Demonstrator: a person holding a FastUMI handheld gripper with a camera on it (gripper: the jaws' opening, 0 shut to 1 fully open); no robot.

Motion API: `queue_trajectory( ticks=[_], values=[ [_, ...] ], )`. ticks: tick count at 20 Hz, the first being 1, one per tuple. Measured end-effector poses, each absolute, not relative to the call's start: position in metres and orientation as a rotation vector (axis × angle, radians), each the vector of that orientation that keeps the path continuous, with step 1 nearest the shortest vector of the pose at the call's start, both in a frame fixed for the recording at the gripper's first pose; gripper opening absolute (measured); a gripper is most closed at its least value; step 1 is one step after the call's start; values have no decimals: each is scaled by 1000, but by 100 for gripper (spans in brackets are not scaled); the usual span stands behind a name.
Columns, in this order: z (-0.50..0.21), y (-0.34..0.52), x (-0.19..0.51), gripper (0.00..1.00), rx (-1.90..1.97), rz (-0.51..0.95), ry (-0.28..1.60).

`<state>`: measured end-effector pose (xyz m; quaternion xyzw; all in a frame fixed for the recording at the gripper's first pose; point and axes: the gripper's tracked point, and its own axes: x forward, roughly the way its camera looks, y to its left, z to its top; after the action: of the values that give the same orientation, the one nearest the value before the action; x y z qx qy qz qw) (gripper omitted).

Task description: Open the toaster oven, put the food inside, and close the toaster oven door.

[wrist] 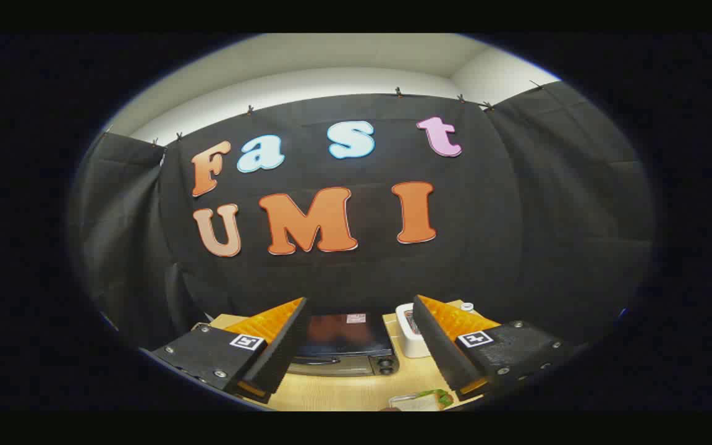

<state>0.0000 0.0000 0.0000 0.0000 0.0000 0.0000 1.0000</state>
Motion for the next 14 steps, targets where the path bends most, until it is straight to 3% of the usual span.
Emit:
queue_trajectory(
  ticks=[14],
  values=[
    [37,-14,-26,98,-80,-32,-63]
  ],
)
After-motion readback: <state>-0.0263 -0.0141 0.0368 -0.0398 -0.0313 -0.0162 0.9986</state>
